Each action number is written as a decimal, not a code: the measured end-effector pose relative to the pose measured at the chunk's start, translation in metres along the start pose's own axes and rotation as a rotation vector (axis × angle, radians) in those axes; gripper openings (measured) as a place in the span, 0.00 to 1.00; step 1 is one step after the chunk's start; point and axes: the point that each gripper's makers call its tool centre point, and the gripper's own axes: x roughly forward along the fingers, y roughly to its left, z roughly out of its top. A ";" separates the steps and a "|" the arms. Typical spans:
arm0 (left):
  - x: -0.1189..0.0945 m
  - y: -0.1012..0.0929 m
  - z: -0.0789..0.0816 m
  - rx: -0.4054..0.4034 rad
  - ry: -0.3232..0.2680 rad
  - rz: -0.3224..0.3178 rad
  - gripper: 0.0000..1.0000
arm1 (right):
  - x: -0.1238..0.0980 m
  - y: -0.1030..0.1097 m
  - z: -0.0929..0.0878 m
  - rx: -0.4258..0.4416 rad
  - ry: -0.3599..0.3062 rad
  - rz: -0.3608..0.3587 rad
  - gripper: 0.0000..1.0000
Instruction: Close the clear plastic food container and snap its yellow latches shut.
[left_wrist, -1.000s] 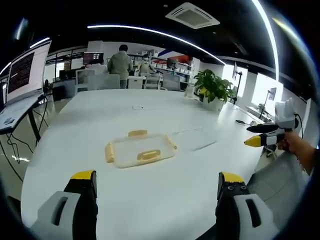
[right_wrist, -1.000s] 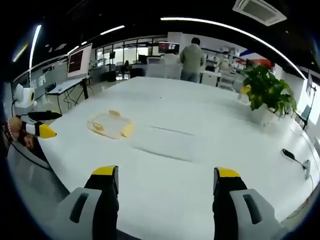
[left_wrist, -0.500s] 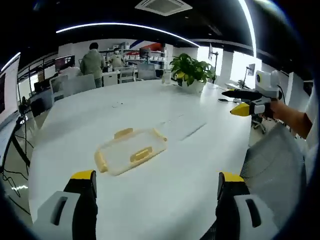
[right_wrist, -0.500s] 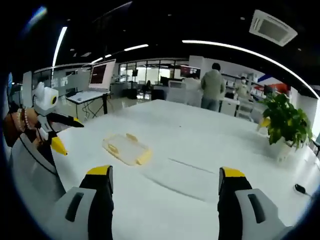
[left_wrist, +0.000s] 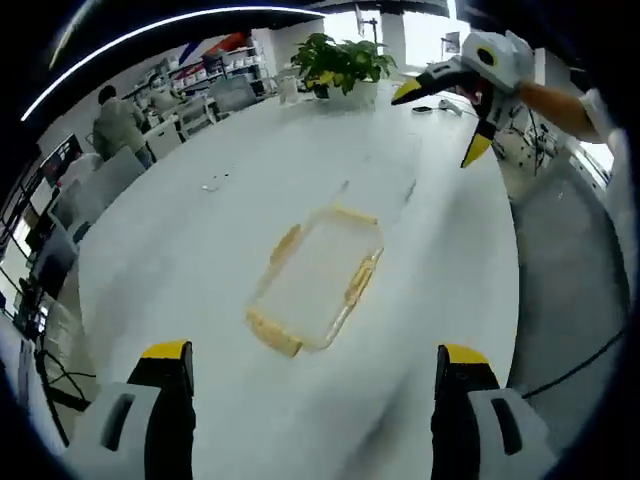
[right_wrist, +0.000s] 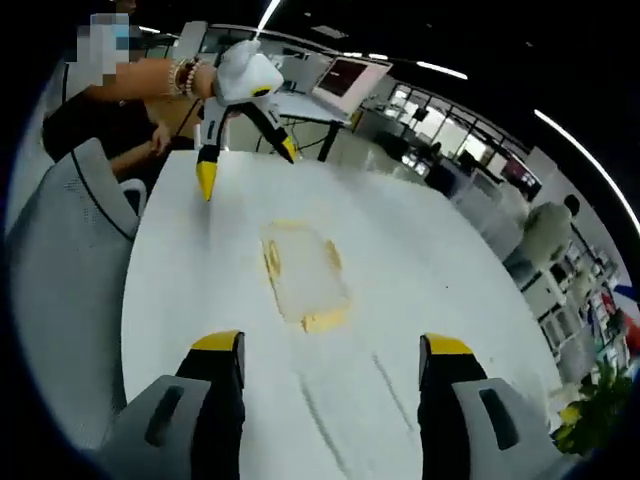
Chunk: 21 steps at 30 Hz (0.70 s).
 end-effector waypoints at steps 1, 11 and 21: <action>0.000 0.000 0.000 0.014 0.014 -0.029 0.99 | 0.003 0.000 0.001 -0.006 0.010 0.028 0.69; 0.007 0.024 0.018 0.114 0.035 -0.133 0.93 | 0.052 -0.008 0.000 -0.135 0.123 0.193 0.67; 0.058 0.020 -0.011 0.239 0.206 -0.283 0.82 | 0.102 -0.003 -0.023 -0.107 0.254 0.355 0.62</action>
